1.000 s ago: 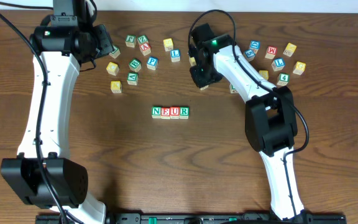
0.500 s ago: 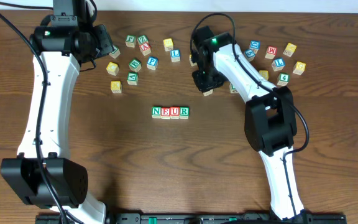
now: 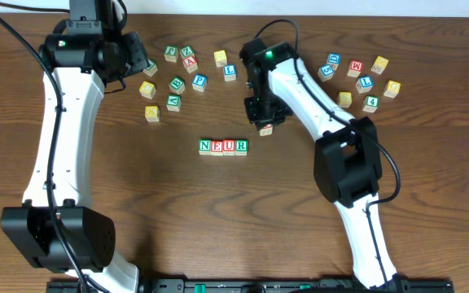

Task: Spell out NEURIPS
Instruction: 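Carry the red I block forward and lower it right of R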

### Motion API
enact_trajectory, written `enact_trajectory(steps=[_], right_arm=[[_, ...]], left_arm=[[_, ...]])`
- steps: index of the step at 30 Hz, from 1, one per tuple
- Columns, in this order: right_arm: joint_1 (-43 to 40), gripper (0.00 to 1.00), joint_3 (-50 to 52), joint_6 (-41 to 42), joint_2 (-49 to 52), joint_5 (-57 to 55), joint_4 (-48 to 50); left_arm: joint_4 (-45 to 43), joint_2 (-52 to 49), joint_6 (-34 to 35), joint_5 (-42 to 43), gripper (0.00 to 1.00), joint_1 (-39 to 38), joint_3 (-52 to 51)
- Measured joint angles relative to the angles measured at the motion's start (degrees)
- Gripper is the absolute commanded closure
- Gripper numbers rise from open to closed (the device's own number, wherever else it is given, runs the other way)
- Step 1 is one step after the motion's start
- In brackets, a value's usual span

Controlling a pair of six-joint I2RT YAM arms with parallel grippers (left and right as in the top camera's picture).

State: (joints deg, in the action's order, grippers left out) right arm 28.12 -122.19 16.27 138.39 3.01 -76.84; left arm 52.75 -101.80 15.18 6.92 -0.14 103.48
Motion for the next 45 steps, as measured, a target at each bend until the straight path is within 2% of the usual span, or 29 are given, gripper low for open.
enact_trajectory(steps=[14,19,45], right_arm=[[2.6,0.75,3.2,7.2,0.0,-0.5,0.4],[2.8,0.69,3.4,7.6,0.0,-0.1,0.3],[3.7,0.69,3.5,7.6,0.0,0.2,-3.5]], left_arm=[[0.0,0.0,0.0,0.0,0.84,0.0,0.0],[0.0,0.0,0.0,0.0,0.84,0.0,0.0],[0.0,0.0,0.0,0.0,0.84,0.0,0.0]])
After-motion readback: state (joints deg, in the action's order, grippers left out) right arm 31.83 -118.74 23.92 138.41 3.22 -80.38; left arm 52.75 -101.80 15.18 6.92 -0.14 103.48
